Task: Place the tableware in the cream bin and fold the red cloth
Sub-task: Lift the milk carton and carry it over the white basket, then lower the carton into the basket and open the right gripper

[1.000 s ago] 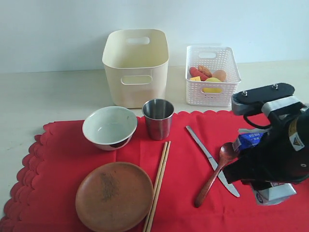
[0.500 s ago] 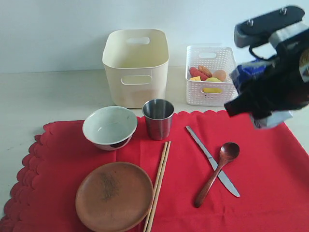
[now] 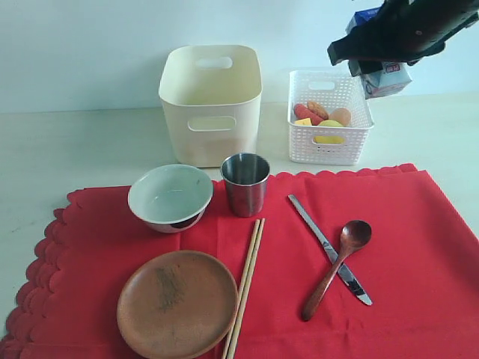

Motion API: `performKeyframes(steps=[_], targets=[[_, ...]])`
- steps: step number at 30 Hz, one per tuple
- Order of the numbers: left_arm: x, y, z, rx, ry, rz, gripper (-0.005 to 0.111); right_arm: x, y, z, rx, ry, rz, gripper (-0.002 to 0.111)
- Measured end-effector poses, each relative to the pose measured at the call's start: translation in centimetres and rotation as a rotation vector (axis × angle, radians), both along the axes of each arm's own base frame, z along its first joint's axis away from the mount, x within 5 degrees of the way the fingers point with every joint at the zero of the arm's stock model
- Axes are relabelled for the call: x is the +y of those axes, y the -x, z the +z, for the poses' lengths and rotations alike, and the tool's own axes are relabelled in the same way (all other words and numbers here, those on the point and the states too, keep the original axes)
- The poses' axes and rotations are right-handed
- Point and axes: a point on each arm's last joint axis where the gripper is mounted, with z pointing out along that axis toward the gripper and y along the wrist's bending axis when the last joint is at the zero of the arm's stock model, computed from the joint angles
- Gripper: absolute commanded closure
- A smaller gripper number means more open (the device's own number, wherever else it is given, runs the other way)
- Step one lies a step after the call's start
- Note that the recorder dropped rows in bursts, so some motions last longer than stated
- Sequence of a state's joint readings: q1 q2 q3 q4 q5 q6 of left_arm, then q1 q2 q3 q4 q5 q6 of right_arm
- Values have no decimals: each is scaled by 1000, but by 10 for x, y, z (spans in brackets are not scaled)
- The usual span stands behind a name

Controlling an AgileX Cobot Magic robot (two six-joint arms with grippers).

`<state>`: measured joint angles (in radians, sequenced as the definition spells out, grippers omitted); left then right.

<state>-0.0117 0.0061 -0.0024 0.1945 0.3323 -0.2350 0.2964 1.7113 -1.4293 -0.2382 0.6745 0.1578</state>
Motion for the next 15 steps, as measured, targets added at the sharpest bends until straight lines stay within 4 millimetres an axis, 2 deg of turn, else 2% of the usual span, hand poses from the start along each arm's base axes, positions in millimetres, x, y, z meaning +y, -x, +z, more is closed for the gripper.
performKeyframes(steps=[8, 14, 15], targets=[[0, 0, 0, 0, 0, 0, 61, -16, -79, -43, 94, -121, -20, 108], [0, 0, 0, 0, 0, 0, 61, -21, -121, -74, 124, -137, -11, 108], [0, 0, 0, 0, 0, 0, 61, -21, -127, -74, 114, -135, -7, 108]])
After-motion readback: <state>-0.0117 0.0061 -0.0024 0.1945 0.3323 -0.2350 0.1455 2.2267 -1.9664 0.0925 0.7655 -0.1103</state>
